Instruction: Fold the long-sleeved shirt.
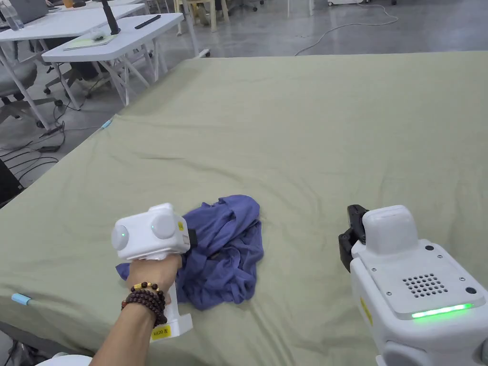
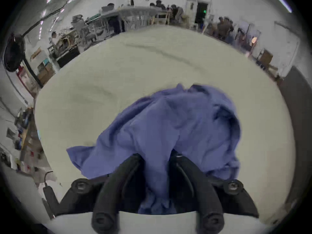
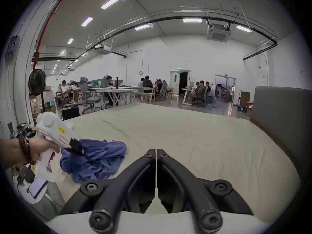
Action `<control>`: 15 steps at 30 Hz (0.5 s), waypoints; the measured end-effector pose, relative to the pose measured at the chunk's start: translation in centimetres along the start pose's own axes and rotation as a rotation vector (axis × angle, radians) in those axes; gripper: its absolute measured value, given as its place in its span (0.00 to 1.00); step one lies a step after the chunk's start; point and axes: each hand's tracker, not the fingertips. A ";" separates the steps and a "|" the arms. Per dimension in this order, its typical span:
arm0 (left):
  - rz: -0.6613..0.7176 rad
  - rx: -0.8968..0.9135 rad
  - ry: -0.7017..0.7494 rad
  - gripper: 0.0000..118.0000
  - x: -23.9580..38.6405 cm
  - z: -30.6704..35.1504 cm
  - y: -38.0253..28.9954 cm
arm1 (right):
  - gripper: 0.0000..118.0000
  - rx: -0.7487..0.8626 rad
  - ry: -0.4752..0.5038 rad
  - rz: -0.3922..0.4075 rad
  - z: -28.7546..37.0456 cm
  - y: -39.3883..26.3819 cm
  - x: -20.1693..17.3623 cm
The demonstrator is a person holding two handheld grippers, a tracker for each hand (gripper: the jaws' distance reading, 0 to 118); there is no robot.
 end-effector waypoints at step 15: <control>-0.447 0.241 -0.636 0.16 27.3 15.7 -1.5 | 0.00 0.055 -0.260 -0.094 7.4 0.8 9.7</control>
